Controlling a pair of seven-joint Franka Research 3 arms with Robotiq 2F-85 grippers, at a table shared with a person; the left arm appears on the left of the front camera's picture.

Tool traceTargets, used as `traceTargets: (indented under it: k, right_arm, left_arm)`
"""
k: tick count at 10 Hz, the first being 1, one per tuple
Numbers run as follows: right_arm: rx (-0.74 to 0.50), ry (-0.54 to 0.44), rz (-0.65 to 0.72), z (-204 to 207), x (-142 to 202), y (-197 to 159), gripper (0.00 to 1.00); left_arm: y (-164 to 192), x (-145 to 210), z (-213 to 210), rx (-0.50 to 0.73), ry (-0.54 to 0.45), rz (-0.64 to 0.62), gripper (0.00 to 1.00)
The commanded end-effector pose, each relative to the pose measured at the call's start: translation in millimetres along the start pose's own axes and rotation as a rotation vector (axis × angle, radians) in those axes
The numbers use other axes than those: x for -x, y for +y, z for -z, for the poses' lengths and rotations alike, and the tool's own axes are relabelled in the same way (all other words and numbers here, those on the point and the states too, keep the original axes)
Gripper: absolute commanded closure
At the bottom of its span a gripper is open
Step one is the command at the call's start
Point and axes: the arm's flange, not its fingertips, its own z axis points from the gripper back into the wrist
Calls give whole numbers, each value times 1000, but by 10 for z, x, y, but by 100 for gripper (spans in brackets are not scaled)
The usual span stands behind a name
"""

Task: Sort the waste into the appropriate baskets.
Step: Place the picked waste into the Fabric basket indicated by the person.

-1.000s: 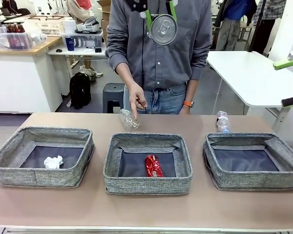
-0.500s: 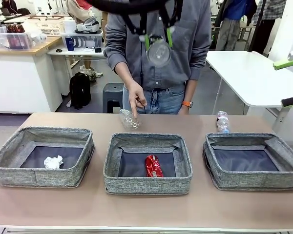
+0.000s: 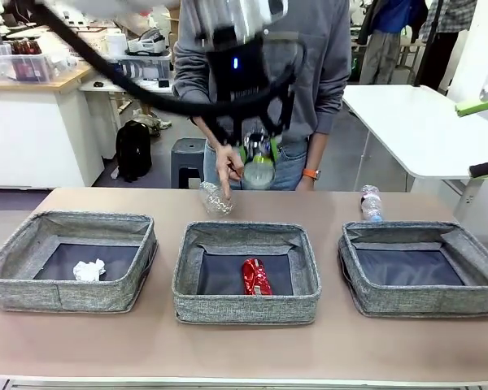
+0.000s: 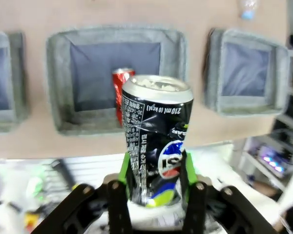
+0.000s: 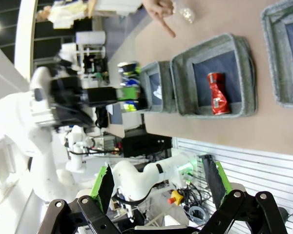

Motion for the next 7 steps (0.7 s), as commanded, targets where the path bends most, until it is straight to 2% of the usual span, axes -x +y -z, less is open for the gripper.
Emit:
traceTargets:
  k: [1,2,4,7]
  right_arm:
    - [-22,-1,-11,-5,-12,5,0]
    - [-22,-1,-11,-5,-12,5,0]
    - [-22,-1,-11,-5,-12,5,0]
    - [-22,-1,-11,-5,-12,5,0]
  left_arm:
    - [293,208,508,-10,-8,24,57]
    - [387,203,766,-23,-33,8,57]
    - [600,97,1052,-46,-98,-109,57]
    - [626,47,1113,-76,-106,-122,57]
